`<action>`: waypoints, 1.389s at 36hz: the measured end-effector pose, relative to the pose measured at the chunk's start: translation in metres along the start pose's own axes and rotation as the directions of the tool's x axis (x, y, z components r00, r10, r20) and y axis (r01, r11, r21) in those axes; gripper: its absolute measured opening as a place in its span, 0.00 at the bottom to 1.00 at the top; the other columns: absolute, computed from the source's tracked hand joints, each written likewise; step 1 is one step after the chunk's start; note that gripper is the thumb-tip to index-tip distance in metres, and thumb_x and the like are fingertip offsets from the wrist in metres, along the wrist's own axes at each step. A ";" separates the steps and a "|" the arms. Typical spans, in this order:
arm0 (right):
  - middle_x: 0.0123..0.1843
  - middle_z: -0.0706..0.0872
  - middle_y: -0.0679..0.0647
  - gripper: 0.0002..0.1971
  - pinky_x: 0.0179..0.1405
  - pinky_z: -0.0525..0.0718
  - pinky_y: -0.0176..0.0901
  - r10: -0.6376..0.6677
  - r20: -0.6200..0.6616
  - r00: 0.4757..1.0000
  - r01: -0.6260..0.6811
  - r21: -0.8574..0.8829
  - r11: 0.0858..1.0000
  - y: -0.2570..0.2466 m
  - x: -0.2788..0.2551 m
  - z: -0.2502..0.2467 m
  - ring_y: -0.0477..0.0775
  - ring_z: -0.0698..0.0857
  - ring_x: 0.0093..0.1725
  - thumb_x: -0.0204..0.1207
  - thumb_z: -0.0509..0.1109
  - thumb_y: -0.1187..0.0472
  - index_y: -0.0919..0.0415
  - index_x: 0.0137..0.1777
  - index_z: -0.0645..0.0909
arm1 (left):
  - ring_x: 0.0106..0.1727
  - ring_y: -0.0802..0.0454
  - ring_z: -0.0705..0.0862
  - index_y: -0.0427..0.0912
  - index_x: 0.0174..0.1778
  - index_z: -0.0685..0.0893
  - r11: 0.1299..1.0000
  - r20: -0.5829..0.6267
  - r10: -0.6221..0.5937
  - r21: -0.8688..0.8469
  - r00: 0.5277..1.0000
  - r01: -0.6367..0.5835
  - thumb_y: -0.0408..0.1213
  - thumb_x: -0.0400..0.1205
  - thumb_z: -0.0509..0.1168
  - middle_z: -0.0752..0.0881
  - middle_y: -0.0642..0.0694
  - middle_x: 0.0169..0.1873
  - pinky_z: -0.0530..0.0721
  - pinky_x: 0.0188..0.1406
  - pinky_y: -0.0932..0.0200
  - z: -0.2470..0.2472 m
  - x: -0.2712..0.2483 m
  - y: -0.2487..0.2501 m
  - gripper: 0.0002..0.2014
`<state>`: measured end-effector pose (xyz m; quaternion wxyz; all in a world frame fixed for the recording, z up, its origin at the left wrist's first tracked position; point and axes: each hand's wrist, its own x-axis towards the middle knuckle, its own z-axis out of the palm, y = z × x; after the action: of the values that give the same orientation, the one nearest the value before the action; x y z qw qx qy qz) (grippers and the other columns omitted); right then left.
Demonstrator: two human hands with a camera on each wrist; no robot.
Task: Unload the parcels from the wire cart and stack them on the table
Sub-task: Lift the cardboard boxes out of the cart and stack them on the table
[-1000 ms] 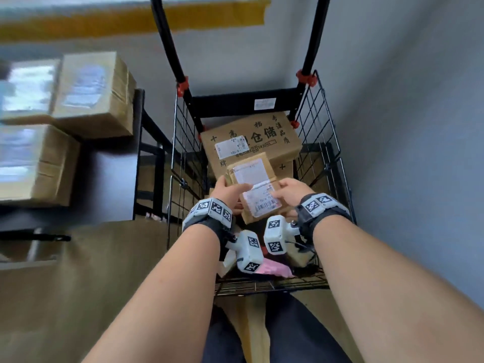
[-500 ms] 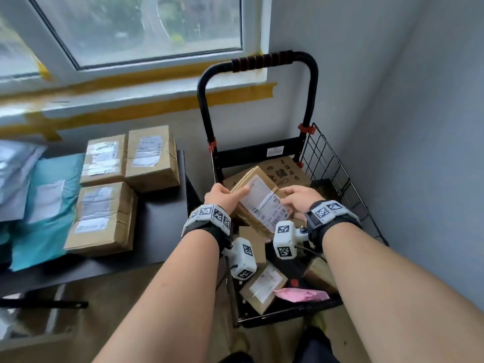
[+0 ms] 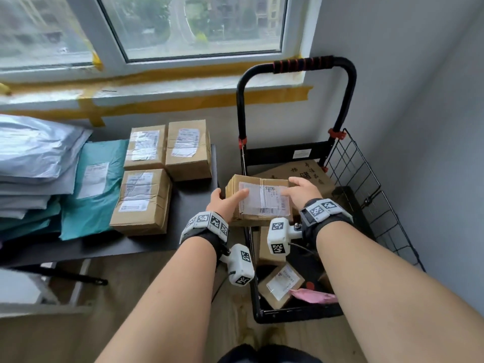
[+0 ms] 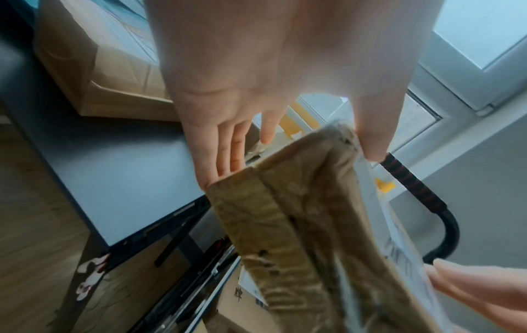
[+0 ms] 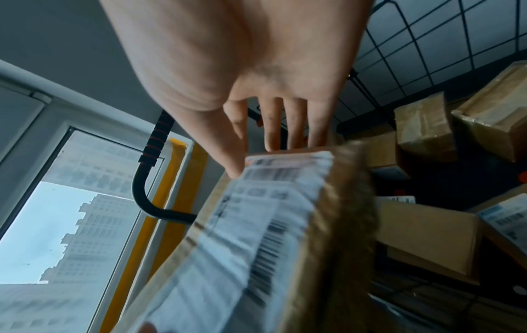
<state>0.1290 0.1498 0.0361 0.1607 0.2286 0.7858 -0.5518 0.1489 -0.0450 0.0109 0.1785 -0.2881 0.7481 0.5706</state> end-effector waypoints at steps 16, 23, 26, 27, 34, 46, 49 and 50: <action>0.56 0.88 0.65 0.13 0.49 0.89 0.56 0.146 0.442 0.885 -0.162 -0.002 0.987 -0.011 -0.016 0.095 0.65 0.89 0.52 0.81 0.65 0.56 0.60 0.62 0.77 | 0.54 0.41 0.86 0.53 0.74 0.67 0.944 -0.159 -0.178 -0.305 0.971 0.123 0.58 0.66 0.73 0.83 0.44 0.60 0.89 0.47 0.41 -0.049 -0.010 -0.041 0.40; 0.56 0.88 0.59 0.13 0.55 0.88 0.58 0.157 0.448 0.880 -0.062 -0.219 0.974 -0.019 -0.018 0.142 0.64 0.88 0.57 0.83 0.64 0.62 0.55 0.66 0.78 | 0.56 0.35 0.86 0.43 0.62 0.81 0.984 -0.202 -0.174 -0.008 0.964 0.176 0.49 0.71 0.67 0.86 0.36 0.56 0.87 0.54 0.45 -0.073 0.017 -0.062 0.24; 0.58 0.84 0.58 0.18 0.60 0.86 0.58 0.164 0.394 0.904 -0.045 -0.295 0.955 -0.027 -0.017 0.159 0.64 0.85 0.61 0.81 0.65 0.67 0.55 0.70 0.75 | 0.58 0.37 0.85 0.41 0.63 0.79 0.969 -0.200 -0.148 0.165 0.969 0.182 0.53 0.71 0.65 0.85 0.38 0.59 0.84 0.60 0.42 -0.090 0.034 -0.065 0.27; 0.61 0.84 0.59 0.21 0.59 0.86 0.57 0.161 0.370 0.915 -0.043 -0.307 0.951 -0.029 -0.015 0.165 0.64 0.85 0.60 0.81 0.65 0.68 0.56 0.73 0.73 | 0.57 0.38 0.86 0.40 0.62 0.80 0.963 -0.205 -0.125 0.211 0.971 0.169 0.51 0.73 0.65 0.85 0.39 0.57 0.85 0.59 0.43 -0.097 0.038 -0.064 0.25; 0.64 0.83 0.64 0.20 0.64 0.82 0.59 0.128 0.227 0.965 -0.023 -0.415 0.910 -0.037 -0.004 0.206 0.65 0.84 0.60 0.81 0.66 0.65 0.64 0.72 0.75 | 0.62 0.41 0.82 0.46 0.63 0.83 0.885 -0.302 0.108 0.464 0.947 0.047 0.35 0.80 0.58 0.85 0.43 0.59 0.79 0.60 0.52 -0.146 0.046 -0.034 0.17; 0.68 0.81 0.61 0.21 0.62 0.83 0.59 0.080 0.186 0.979 -0.001 -0.391 0.920 -0.050 0.003 0.233 0.64 0.83 0.61 0.81 0.61 0.67 0.57 0.74 0.73 | 0.67 0.43 0.73 0.42 0.61 0.80 0.594 -0.148 0.280 0.803 0.948 -0.050 0.33 0.79 0.57 0.76 0.45 0.63 0.75 0.65 0.46 -0.177 0.078 -0.043 0.15; 0.68 0.82 0.60 0.23 0.62 0.83 0.60 0.049 0.192 0.980 0.026 -0.370 0.929 -0.054 0.003 0.240 0.64 0.84 0.61 0.80 0.60 0.68 0.56 0.74 0.73 | 0.65 0.43 0.73 0.42 0.58 0.80 0.595 -0.120 0.336 0.796 0.934 -0.111 0.32 0.80 0.55 0.76 0.44 0.62 0.74 0.65 0.47 -0.177 0.079 -0.050 0.13; 0.68 0.81 0.61 0.23 0.62 0.84 0.61 0.036 0.188 0.981 0.036 -0.366 0.930 -0.057 0.003 0.242 0.65 0.84 0.61 0.80 0.59 0.69 0.58 0.74 0.72 | 0.66 0.43 0.73 0.42 0.59 0.79 0.592 -0.110 0.347 0.796 0.931 -0.127 0.32 0.80 0.55 0.76 0.44 0.63 0.74 0.65 0.47 -0.177 0.080 -0.052 0.14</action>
<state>0.0964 -0.0938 -0.0023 0.2755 0.1403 0.8559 -0.4145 0.1310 -0.2422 -0.0249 0.1096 -0.1498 0.9681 0.1681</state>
